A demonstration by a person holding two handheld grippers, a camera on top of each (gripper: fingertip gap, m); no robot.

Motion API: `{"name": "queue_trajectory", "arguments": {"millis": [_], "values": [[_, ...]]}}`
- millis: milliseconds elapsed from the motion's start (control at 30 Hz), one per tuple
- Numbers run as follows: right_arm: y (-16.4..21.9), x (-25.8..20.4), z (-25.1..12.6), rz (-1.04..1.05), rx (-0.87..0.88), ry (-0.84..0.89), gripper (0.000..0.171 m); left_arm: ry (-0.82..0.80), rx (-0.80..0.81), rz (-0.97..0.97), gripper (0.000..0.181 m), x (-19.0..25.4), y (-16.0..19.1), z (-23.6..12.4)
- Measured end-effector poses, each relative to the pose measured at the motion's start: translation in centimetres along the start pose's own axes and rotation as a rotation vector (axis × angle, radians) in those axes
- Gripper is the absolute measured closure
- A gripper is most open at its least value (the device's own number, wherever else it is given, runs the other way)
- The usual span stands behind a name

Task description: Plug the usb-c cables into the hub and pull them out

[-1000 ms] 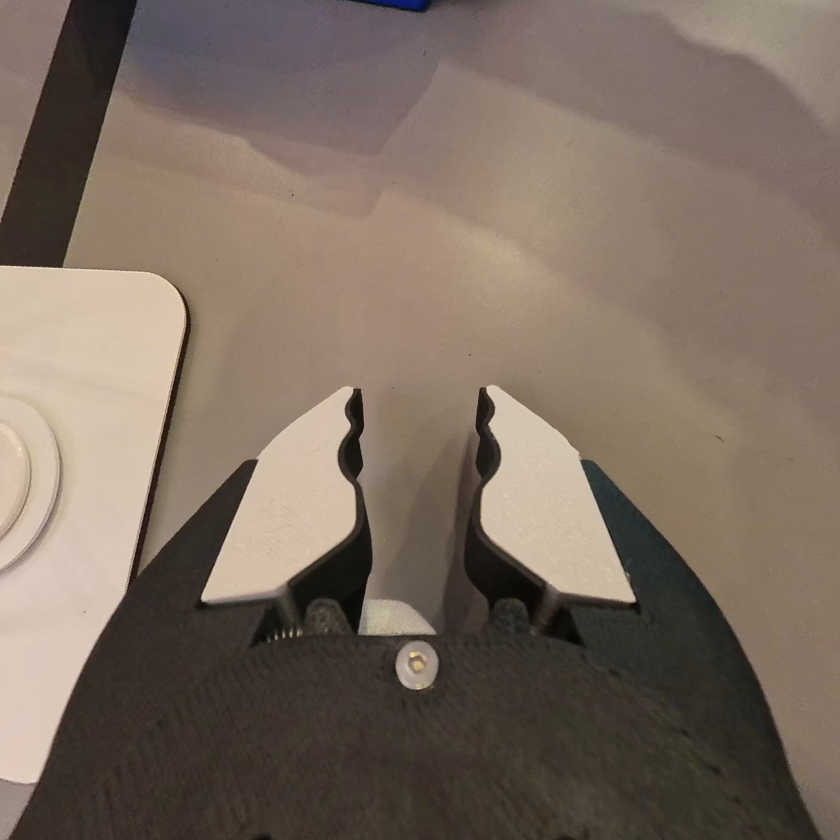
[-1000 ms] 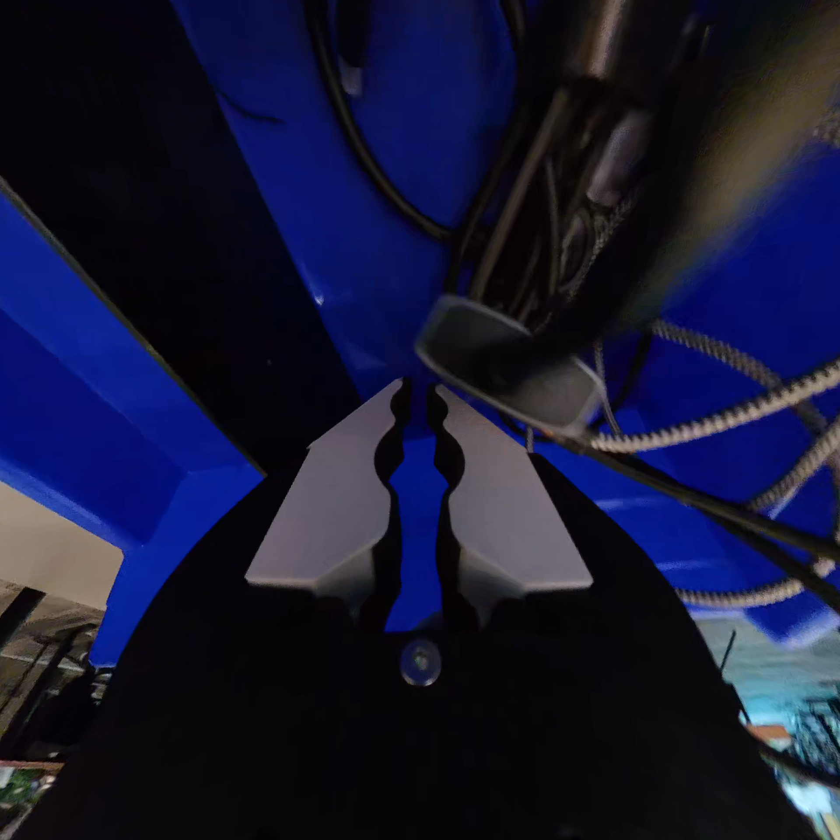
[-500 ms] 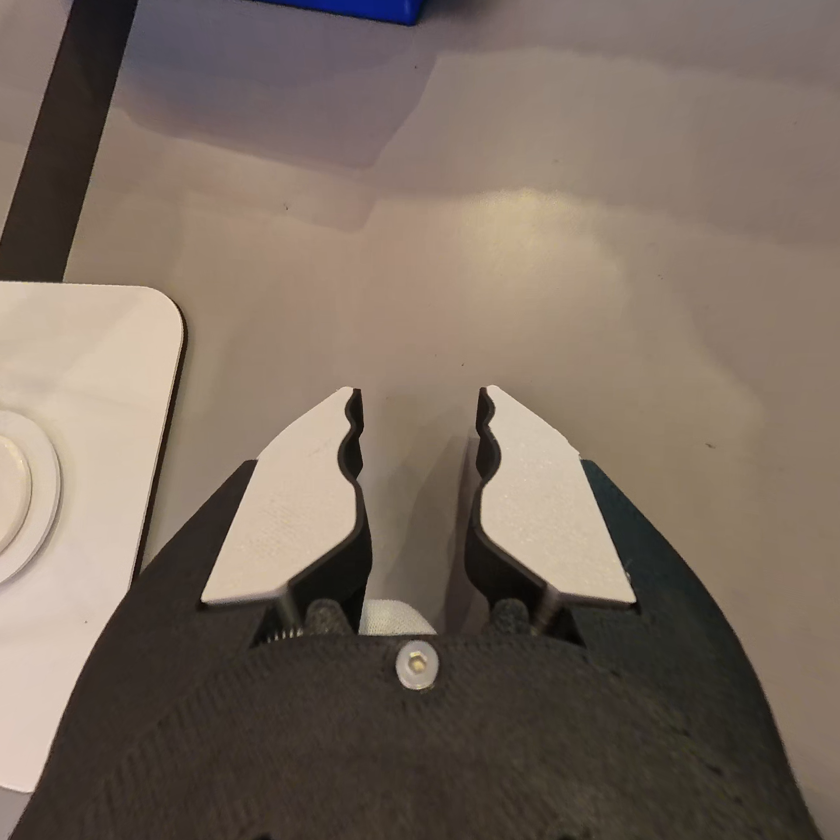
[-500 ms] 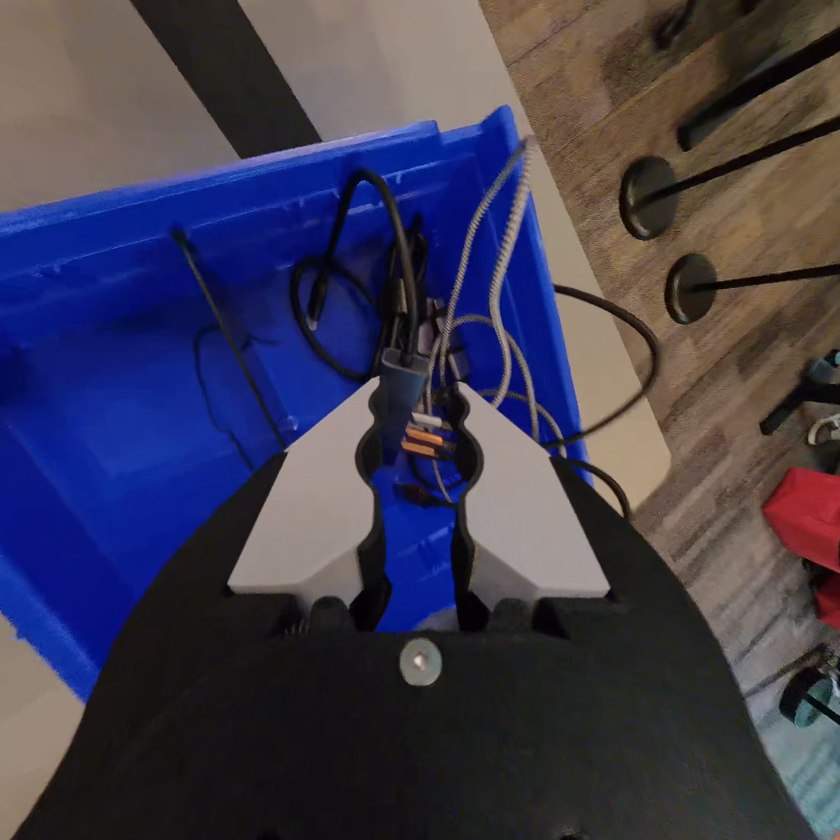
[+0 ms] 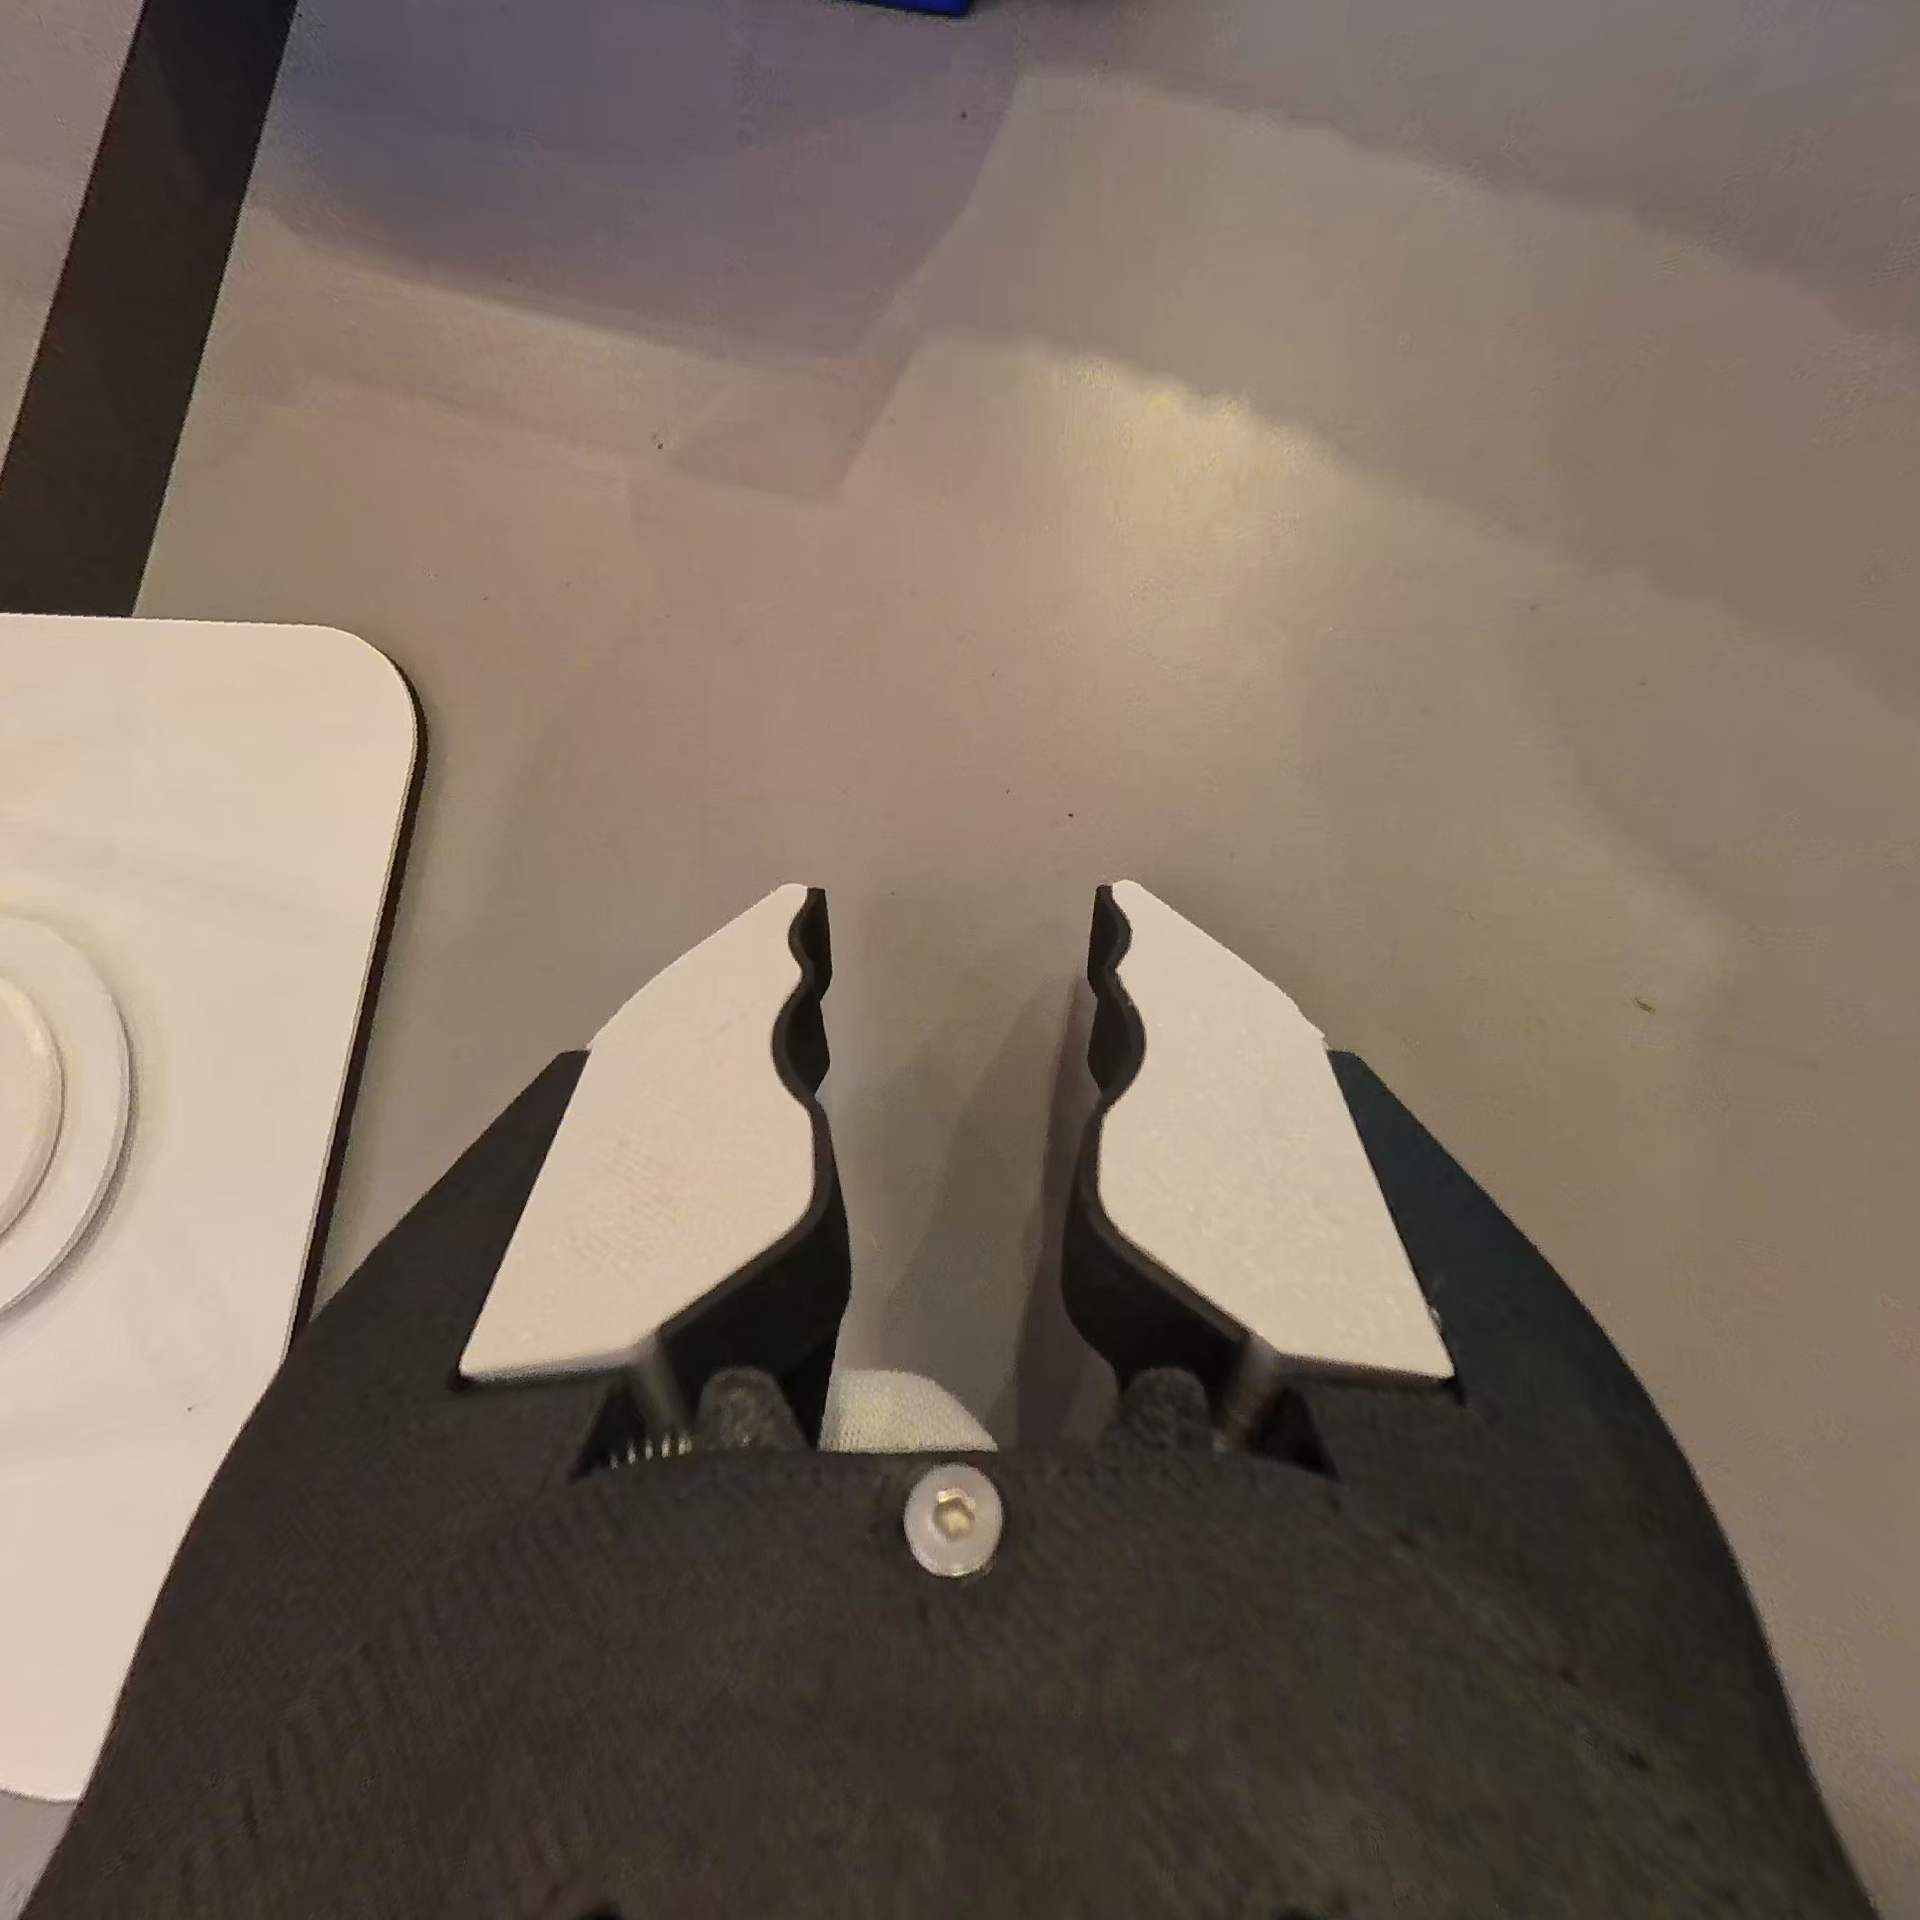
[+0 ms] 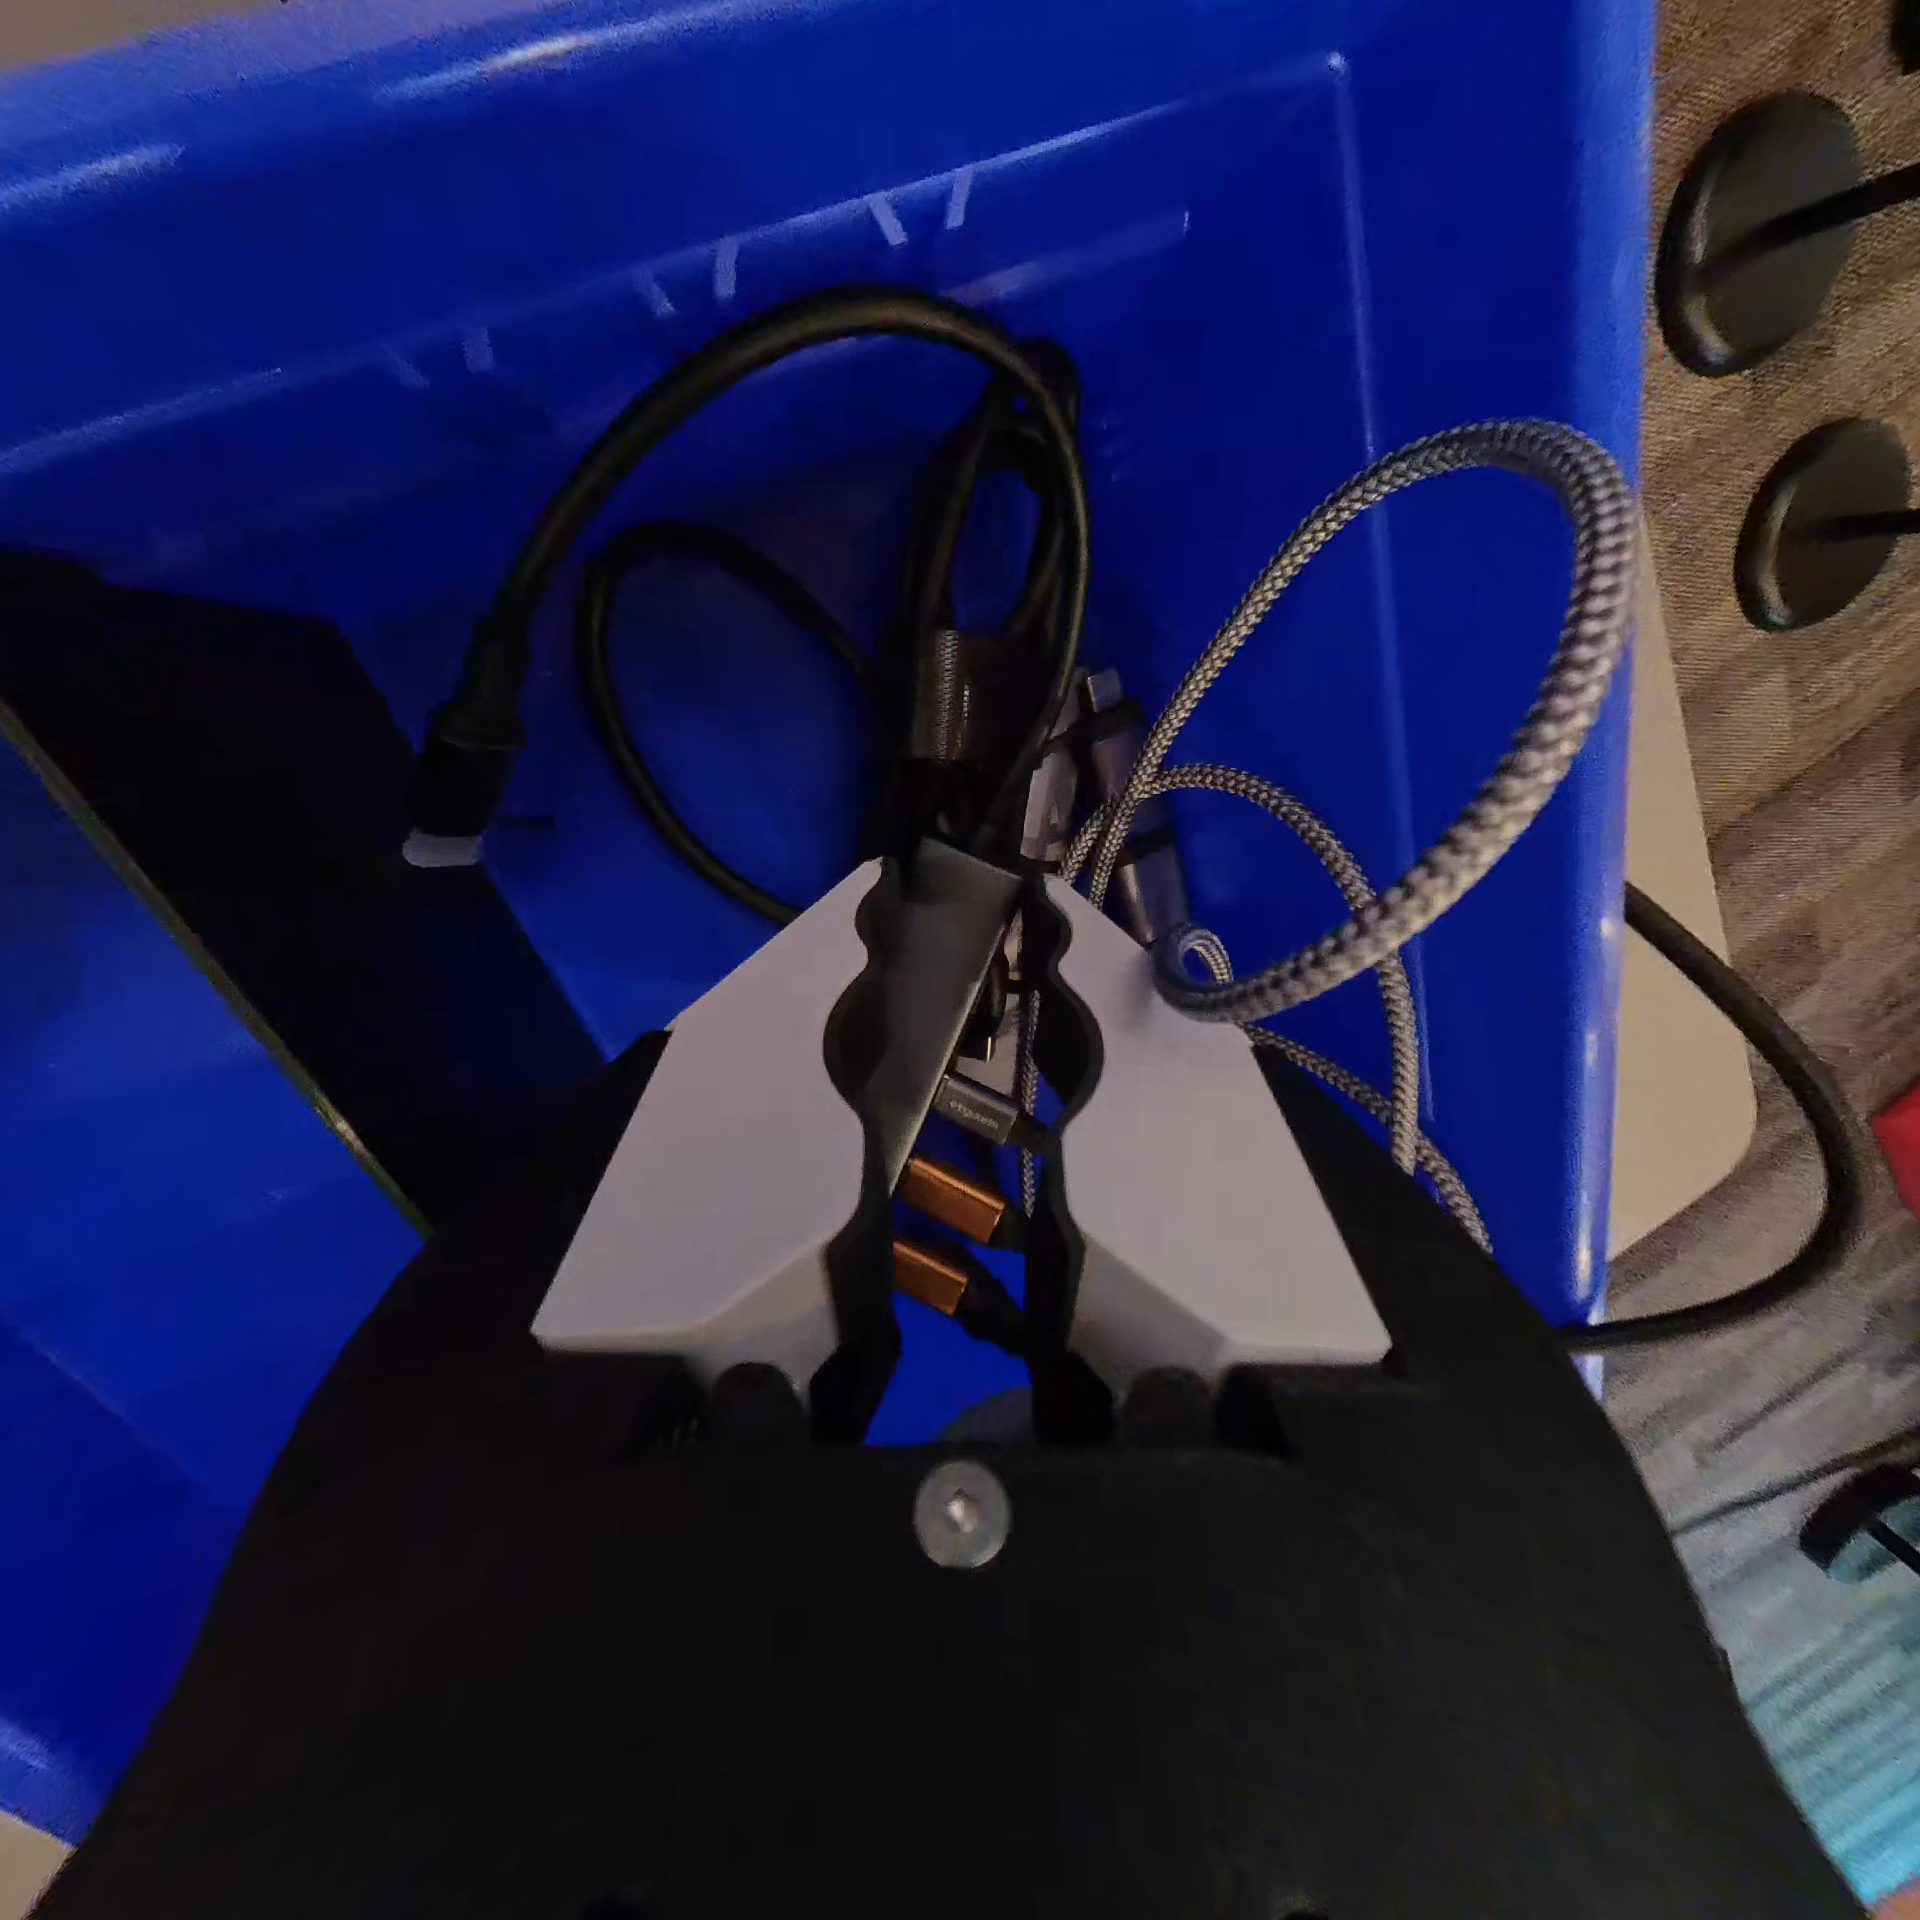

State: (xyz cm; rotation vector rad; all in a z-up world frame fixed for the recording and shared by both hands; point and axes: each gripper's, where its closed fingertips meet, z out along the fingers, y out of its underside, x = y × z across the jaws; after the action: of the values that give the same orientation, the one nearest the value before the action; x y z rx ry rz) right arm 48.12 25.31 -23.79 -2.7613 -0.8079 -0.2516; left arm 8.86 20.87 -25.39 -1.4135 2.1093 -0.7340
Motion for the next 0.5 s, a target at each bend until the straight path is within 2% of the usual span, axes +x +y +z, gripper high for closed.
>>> {"name": "queue_trajectory", "arguments": {"millis": [133, 267, 333, 400, 500], "values": [[0.3, -0.4, 0.4, 0.022, -0.017, -0.075, 0.150, 0.000, -0.002, -0.002, 0.133, 0.0, 0.0, 0.0], [0.3, -0.4, 0.3, 0.019, -0.051, -0.066, 0.149, 0.002, -0.005, 0.006, 0.133, 0.2, -0.1, 0.1], [0.4, 0.1, -0.1, 0.007, -0.054, 0.006, 0.139, 0.001, -0.004, 0.009, 0.133, 0.2, -0.1, 0.1], [0.3, -0.1, -1.1, 0.022, -0.021, 0.024, 0.116, 0.002, 0.005, 0.004, 0.133, 0.1, -0.3, -0.1], [0.4, 0.1, -3.3, 0.060, 0.051, 0.062, 0.115, 0.003, 0.011, 0.001, 0.133, 0.1, -0.3, -0.2]]}}
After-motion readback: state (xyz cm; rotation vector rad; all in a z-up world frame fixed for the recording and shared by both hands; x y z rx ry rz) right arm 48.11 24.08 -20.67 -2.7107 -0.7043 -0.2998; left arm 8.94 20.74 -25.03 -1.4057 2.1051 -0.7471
